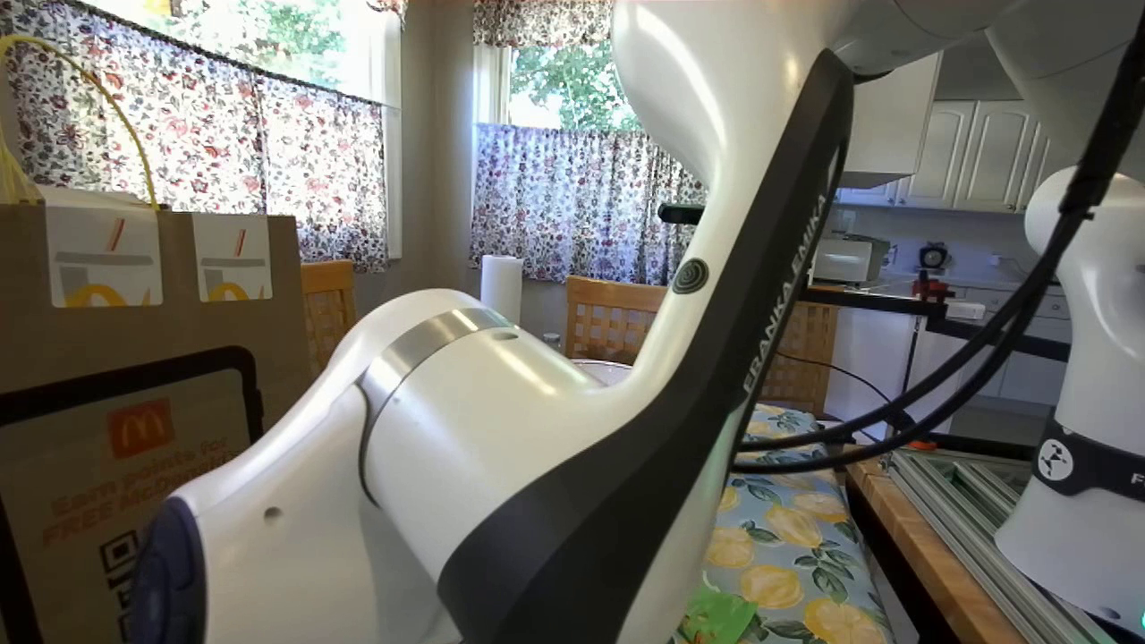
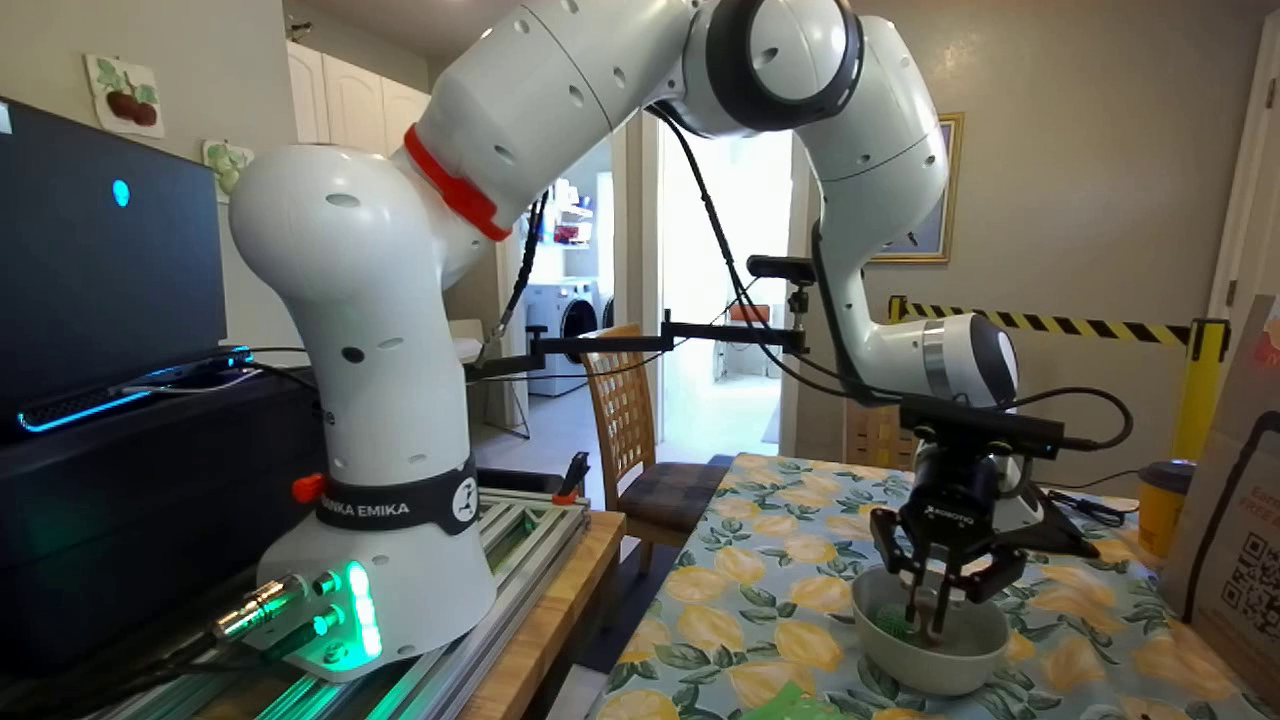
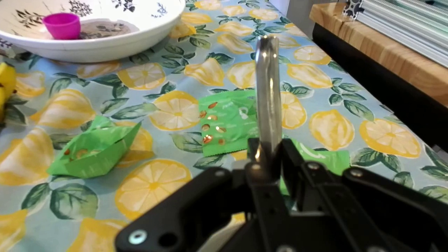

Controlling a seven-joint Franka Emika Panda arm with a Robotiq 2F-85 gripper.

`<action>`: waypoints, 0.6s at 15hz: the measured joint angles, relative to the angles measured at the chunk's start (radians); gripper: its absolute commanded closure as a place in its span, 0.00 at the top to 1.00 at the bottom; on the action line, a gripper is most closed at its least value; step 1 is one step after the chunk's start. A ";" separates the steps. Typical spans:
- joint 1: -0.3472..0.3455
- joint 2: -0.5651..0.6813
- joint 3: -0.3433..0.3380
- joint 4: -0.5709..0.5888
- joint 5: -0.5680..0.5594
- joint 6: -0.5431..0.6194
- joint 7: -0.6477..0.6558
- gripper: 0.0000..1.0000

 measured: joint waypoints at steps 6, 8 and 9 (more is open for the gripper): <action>0.001 -0.004 0.009 -0.005 0.000 0.004 -0.012 0.04; 0.000 -0.005 0.008 -0.004 0.000 0.005 -0.012 0.04; -0.001 -0.005 0.008 -0.004 0.000 0.006 -0.012 0.04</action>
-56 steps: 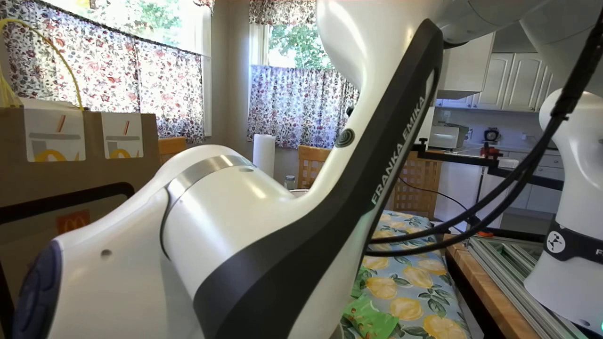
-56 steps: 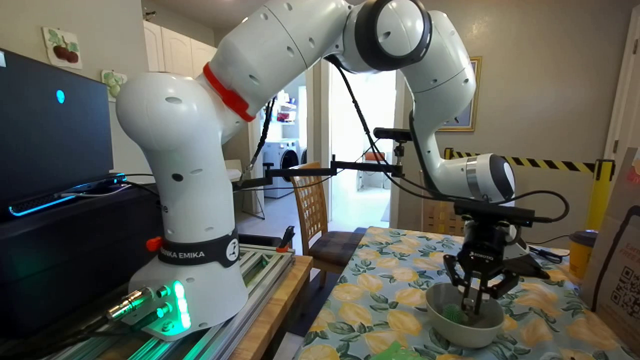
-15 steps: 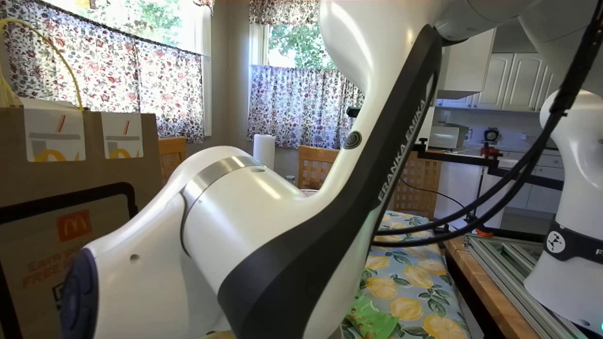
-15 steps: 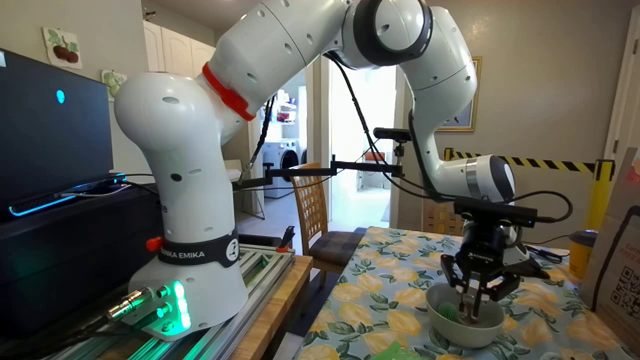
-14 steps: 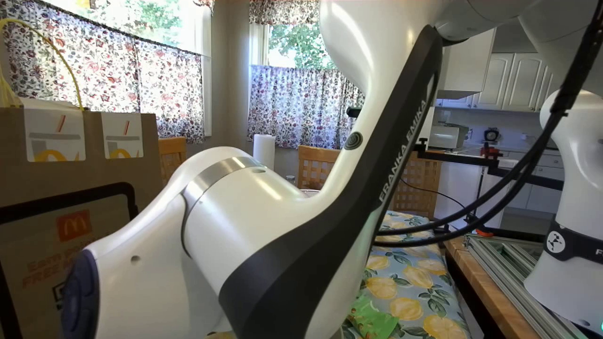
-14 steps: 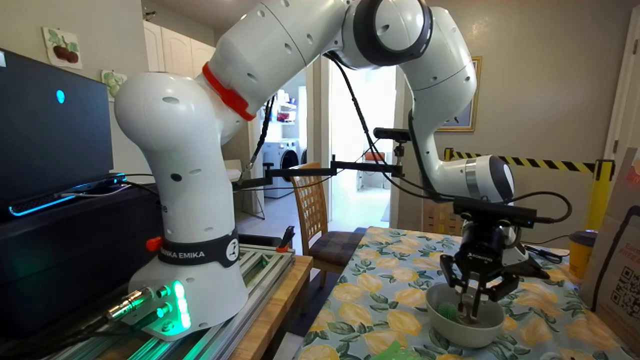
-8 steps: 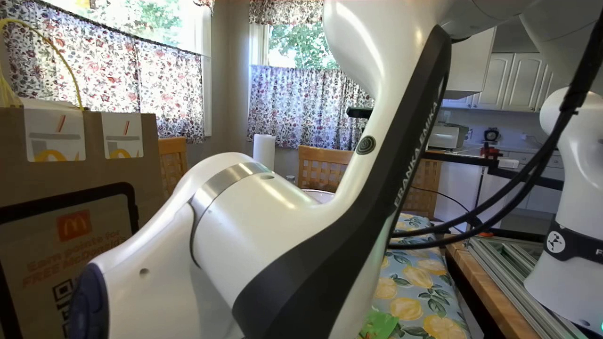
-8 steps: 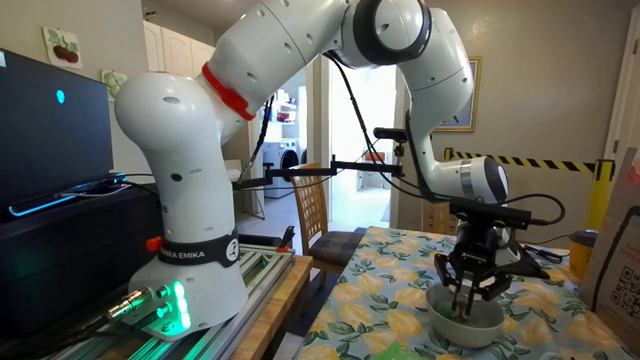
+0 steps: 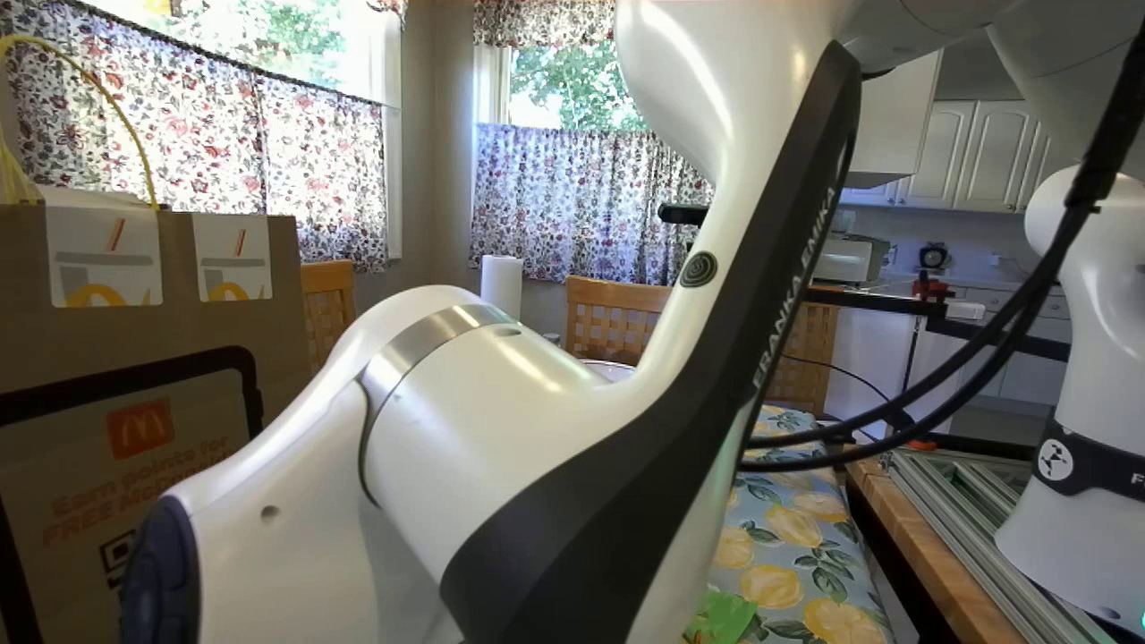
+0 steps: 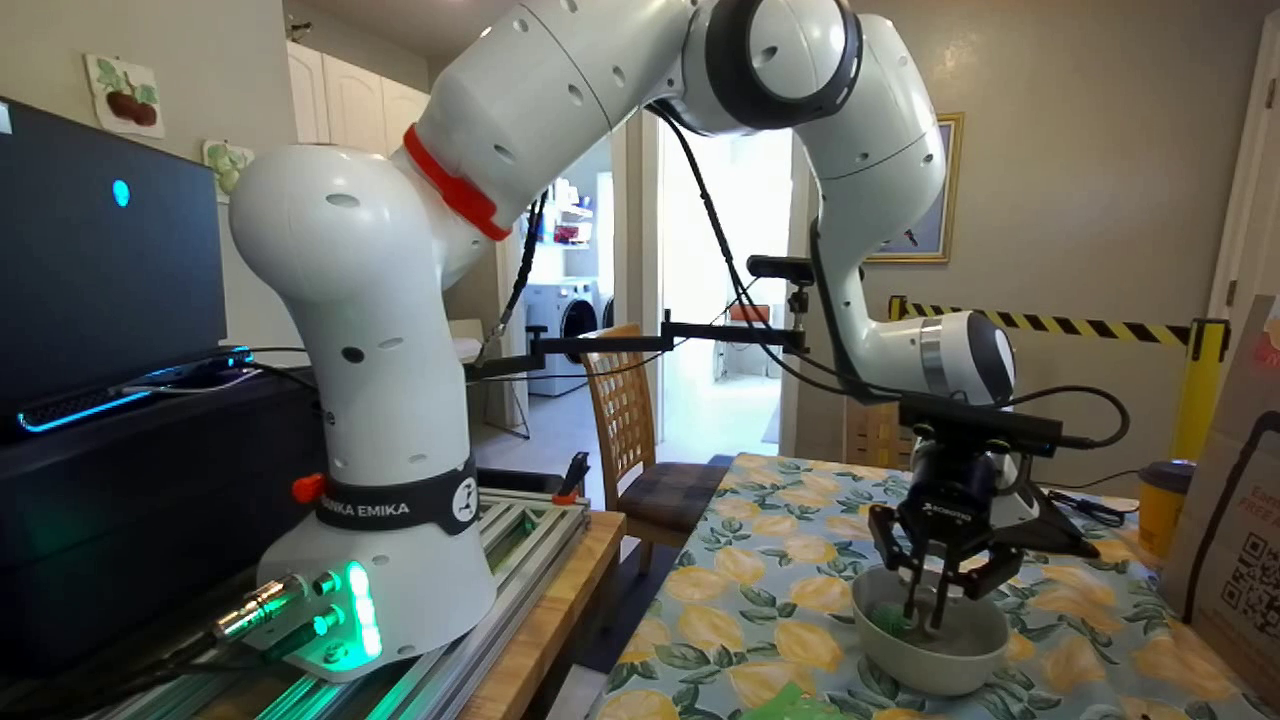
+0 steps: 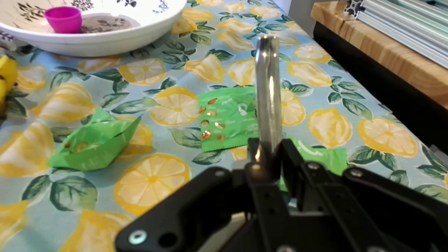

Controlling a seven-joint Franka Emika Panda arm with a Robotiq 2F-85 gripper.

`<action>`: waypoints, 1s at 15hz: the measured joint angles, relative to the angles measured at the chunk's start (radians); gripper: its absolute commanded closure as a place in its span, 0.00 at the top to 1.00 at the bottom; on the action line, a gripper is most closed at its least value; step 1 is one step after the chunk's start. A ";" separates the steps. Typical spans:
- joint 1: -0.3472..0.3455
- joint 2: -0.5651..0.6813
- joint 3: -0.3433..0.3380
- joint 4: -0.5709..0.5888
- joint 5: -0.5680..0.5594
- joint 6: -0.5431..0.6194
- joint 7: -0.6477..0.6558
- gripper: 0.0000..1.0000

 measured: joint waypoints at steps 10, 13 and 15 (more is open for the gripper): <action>-0.023 -0.001 -0.014 0.015 0.002 -0.005 0.001 0.04; -0.020 -0.001 -0.013 0.011 0.000 -0.010 0.000 0.04; -0.013 -0.001 -0.013 0.010 -0.002 -0.017 -0.010 0.04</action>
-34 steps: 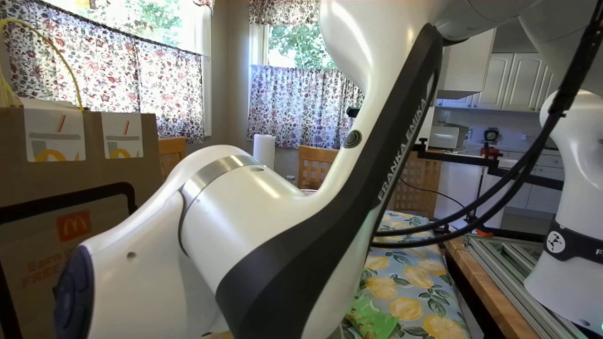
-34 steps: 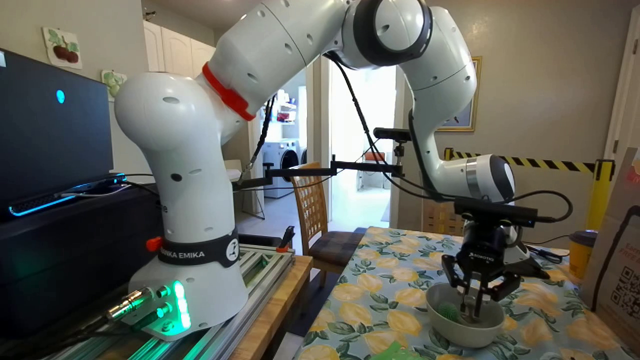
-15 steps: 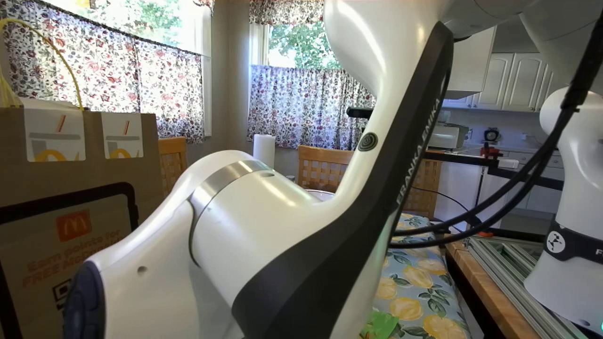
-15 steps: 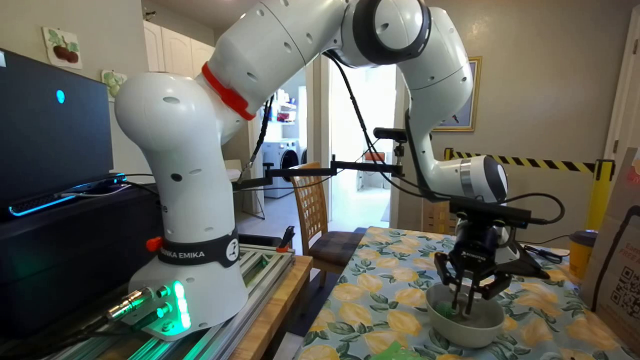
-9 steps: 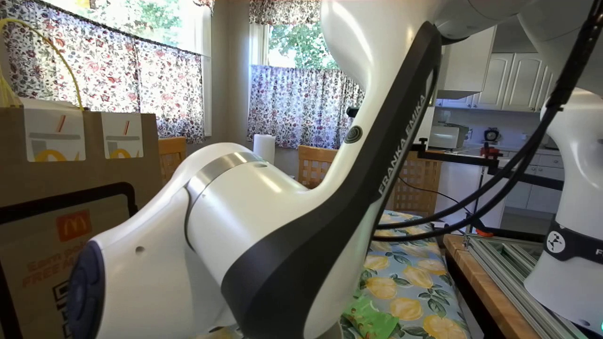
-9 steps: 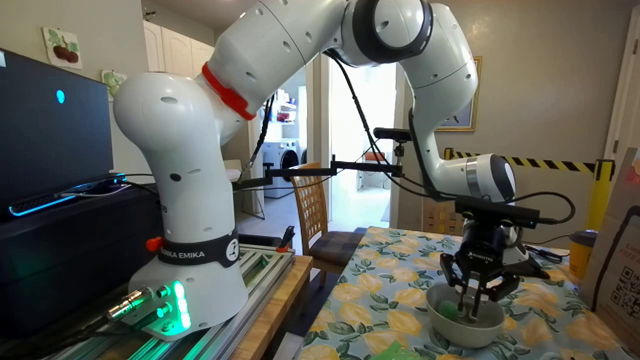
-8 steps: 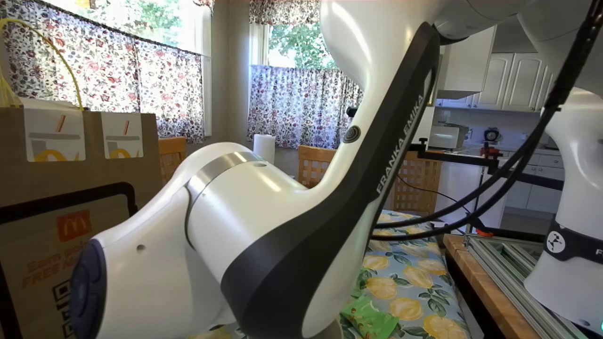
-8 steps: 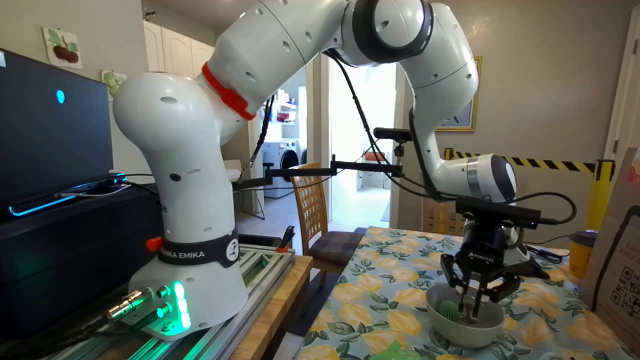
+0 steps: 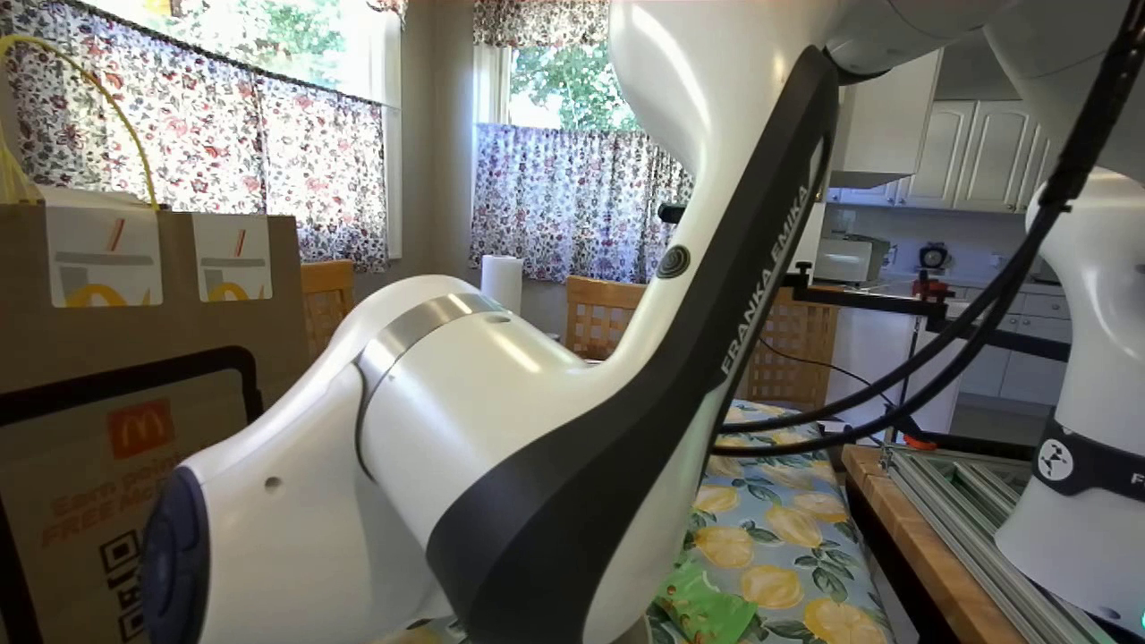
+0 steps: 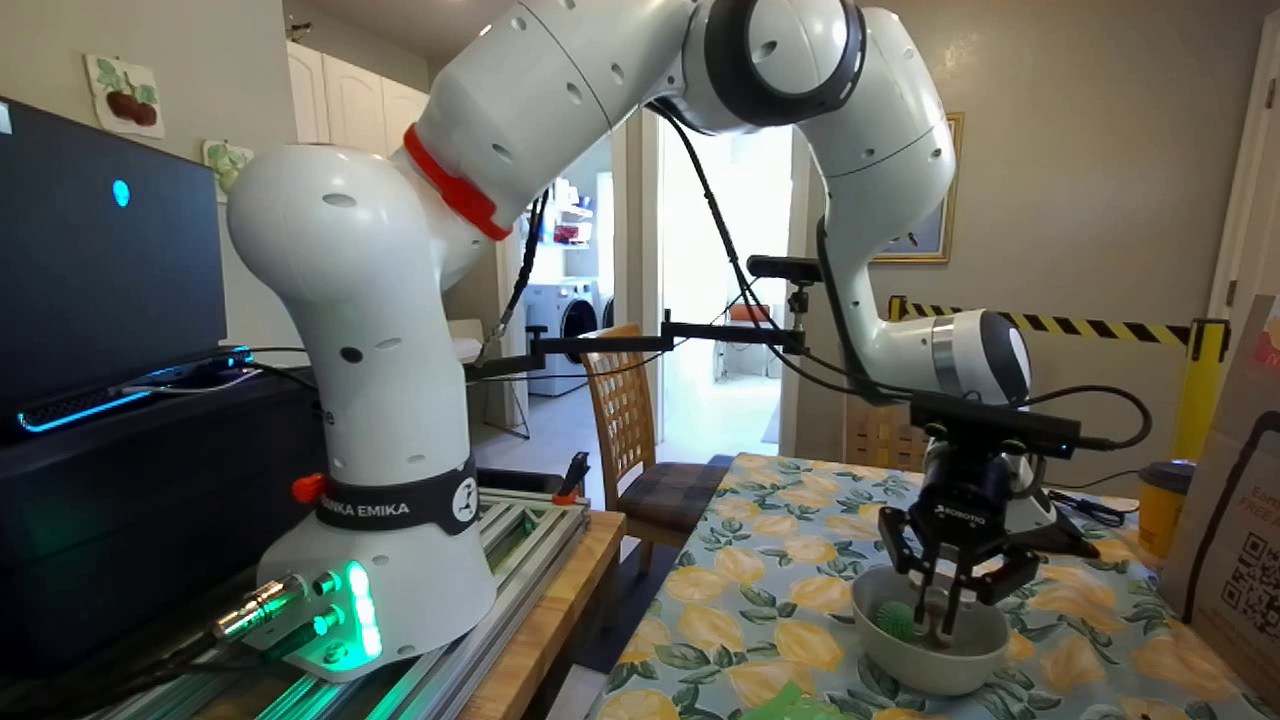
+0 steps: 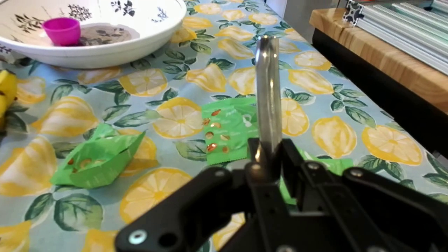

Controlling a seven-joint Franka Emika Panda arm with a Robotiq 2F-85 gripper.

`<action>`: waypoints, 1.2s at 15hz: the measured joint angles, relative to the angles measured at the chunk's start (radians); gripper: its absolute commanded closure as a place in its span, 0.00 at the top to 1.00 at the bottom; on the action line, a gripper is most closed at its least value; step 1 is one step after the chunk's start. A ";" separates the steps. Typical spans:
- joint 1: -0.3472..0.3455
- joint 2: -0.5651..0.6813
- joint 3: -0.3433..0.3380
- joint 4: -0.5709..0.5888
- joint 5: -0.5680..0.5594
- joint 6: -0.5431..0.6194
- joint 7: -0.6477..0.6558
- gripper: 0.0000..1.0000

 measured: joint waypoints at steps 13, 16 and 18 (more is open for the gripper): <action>0.031 0.001 0.014 0.006 -0.022 0.021 0.013 0.04; 0.022 0.001 0.013 0.018 -0.009 0.054 0.034 0.04; 0.014 0.001 0.013 0.025 0.000 0.076 0.049 0.04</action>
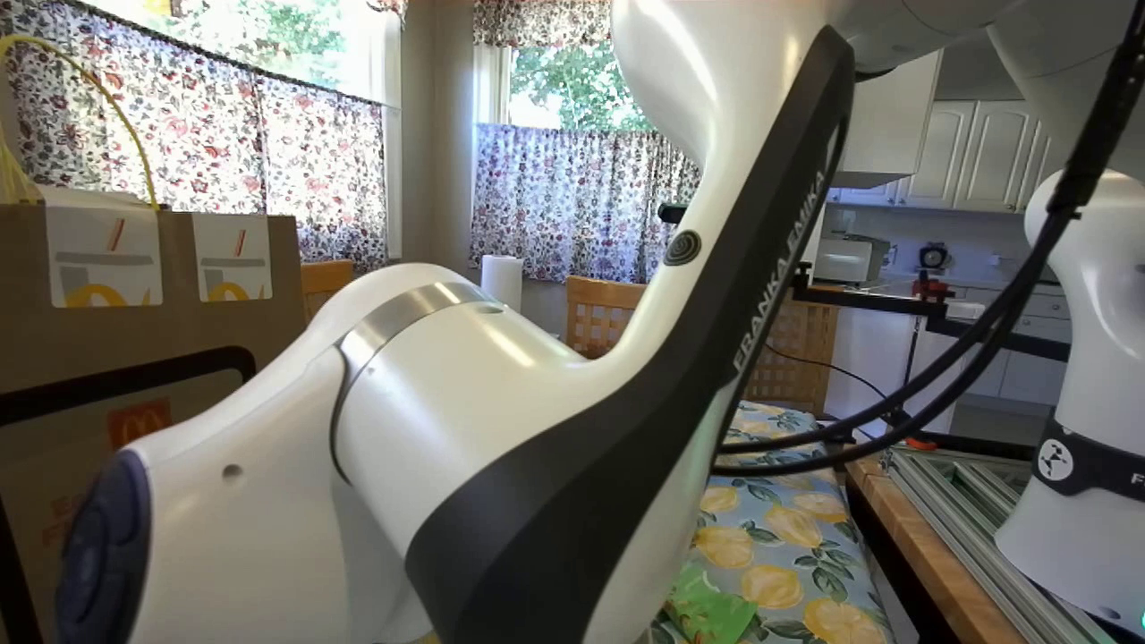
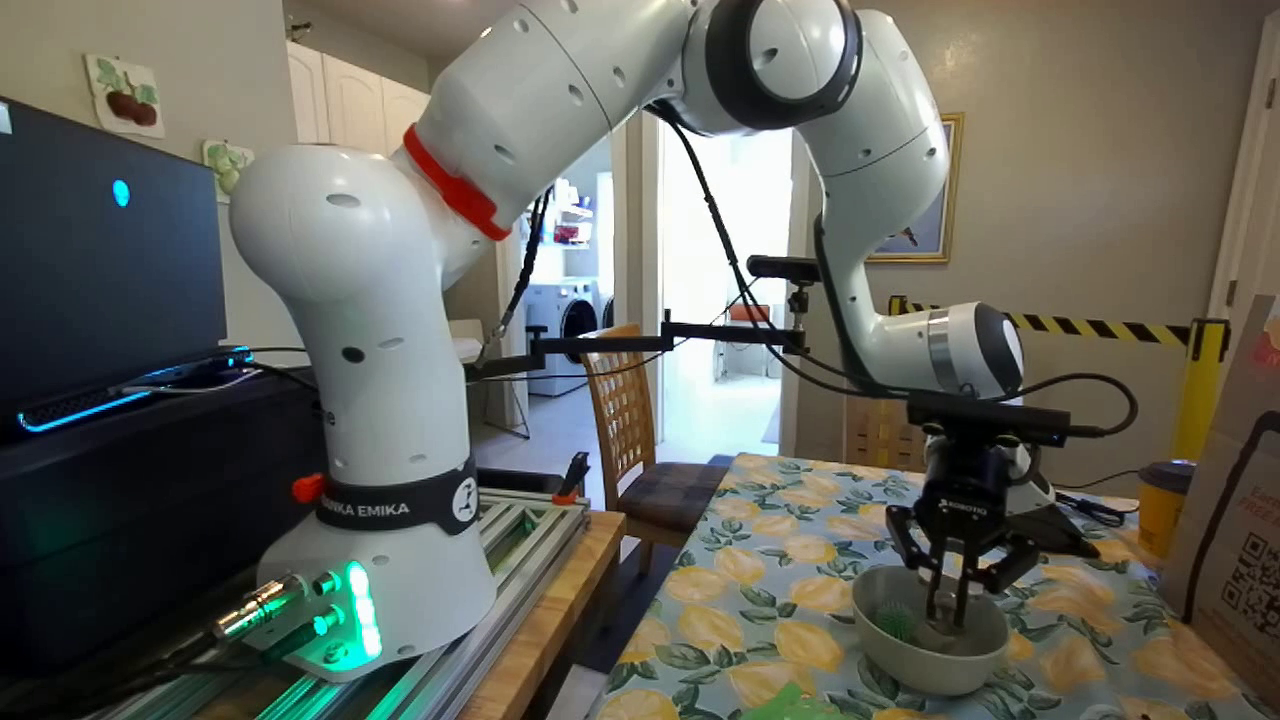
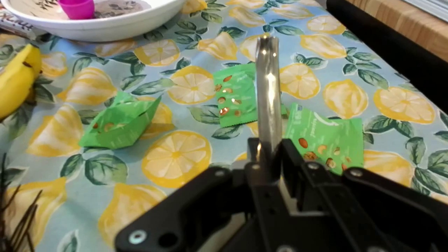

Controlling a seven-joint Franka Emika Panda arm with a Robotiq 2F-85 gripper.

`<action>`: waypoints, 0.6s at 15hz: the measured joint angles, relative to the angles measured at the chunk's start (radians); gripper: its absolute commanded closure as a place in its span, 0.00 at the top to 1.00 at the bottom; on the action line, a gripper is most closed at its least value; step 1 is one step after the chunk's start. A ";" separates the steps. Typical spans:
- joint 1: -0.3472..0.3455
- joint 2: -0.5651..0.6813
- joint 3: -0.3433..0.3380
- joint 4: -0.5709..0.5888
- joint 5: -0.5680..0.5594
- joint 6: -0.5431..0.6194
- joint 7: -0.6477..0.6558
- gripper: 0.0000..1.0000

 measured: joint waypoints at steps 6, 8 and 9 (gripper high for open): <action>-0.012 -0.013 0.001 -0.007 0.027 0.069 0.004 0.04; -0.014 -0.038 0.001 -0.030 0.033 0.099 0.004 0.04; -0.015 -0.055 0.001 -0.044 0.037 0.114 0.006 0.04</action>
